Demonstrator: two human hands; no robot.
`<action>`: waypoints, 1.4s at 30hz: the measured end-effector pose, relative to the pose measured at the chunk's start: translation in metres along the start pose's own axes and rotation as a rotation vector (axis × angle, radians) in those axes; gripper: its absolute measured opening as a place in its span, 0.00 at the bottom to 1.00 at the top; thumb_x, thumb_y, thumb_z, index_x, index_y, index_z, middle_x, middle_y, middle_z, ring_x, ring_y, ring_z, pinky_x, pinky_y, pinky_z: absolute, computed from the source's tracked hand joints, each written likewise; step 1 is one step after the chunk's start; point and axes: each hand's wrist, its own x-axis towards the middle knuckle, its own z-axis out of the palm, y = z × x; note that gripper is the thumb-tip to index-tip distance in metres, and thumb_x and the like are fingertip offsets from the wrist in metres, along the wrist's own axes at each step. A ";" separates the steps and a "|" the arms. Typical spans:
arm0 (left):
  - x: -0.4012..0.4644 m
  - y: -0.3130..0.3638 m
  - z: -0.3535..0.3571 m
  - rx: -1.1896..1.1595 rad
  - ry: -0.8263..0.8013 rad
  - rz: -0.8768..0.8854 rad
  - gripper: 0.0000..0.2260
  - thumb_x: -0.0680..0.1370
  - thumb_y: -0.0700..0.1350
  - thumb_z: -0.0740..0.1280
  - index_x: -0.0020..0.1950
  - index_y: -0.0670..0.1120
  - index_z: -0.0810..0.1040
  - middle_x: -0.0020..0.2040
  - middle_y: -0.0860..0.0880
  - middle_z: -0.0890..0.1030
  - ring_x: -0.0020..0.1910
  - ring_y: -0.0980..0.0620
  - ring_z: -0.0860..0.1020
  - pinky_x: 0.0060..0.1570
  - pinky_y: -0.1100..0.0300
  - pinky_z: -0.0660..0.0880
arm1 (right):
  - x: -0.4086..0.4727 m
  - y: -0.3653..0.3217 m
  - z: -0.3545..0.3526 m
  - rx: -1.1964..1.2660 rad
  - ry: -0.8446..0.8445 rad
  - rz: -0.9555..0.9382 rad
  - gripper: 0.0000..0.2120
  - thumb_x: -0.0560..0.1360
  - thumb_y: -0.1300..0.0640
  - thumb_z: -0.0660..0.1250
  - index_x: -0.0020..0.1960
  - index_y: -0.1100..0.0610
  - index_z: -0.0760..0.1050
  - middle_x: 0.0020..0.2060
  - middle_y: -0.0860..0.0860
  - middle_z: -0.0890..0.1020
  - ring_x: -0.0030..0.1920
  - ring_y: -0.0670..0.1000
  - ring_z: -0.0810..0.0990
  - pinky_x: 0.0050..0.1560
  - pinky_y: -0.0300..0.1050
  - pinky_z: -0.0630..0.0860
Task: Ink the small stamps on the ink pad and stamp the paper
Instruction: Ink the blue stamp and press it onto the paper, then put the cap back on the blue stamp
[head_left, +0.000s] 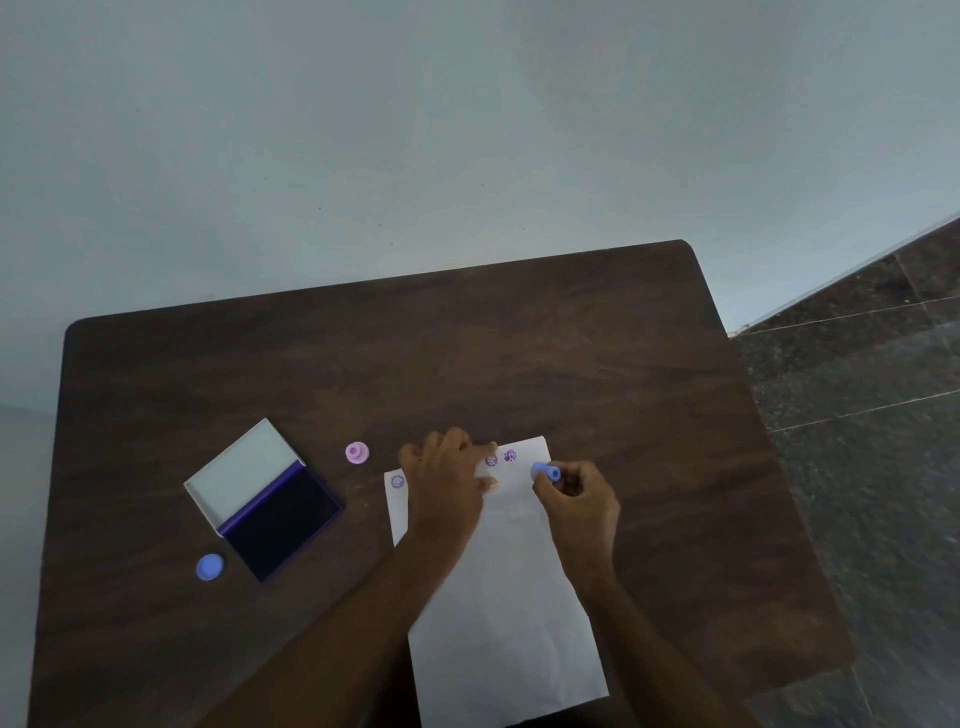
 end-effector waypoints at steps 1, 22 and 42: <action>0.000 0.001 -0.001 -0.007 -0.001 -0.001 0.21 0.70 0.58 0.73 0.63 0.57 0.78 0.56 0.53 0.79 0.54 0.51 0.75 0.60 0.53 0.63 | -0.001 0.000 0.001 0.002 -0.010 0.017 0.08 0.70 0.53 0.75 0.45 0.54 0.77 0.41 0.47 0.83 0.37 0.47 0.81 0.34 0.33 0.75; -0.056 -0.048 -0.044 -0.257 0.134 -0.257 0.14 0.73 0.57 0.70 0.56 0.54 0.80 0.51 0.55 0.83 0.44 0.57 0.79 0.46 0.64 0.67 | -0.020 -0.027 0.026 0.010 -0.278 -0.148 0.14 0.69 0.50 0.75 0.52 0.52 0.80 0.44 0.47 0.85 0.36 0.47 0.84 0.31 0.32 0.78; -0.144 -0.214 -0.055 -0.567 0.373 -0.674 0.06 0.74 0.49 0.72 0.50 0.56 0.79 0.43 0.61 0.77 0.41 0.63 0.76 0.42 0.70 0.70 | -0.110 -0.086 0.142 -0.107 -0.689 -0.438 0.13 0.72 0.56 0.72 0.57 0.56 0.79 0.48 0.51 0.85 0.44 0.46 0.83 0.47 0.45 0.83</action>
